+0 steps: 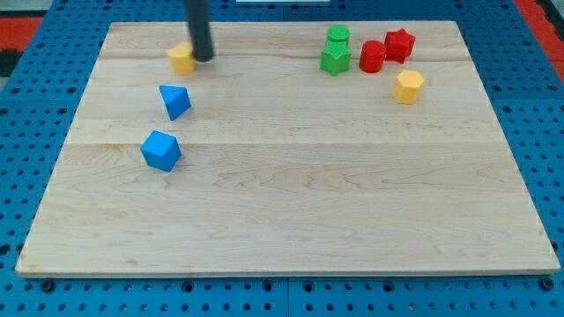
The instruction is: Separate the green blocks from each other
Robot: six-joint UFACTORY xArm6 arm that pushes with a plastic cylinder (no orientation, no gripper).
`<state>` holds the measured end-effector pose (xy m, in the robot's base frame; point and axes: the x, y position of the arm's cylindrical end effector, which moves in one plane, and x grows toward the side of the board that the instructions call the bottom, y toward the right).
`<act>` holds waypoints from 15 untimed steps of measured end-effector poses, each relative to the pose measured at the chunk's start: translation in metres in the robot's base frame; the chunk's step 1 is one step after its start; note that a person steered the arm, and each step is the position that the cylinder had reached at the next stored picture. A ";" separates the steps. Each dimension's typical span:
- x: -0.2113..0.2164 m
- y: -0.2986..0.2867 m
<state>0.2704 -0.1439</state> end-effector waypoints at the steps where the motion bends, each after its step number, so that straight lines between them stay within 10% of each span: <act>1: -0.002 0.035; 4: -0.077 0.244; 13: 0.039 0.107; 15: -0.020 0.212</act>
<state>0.2506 0.0679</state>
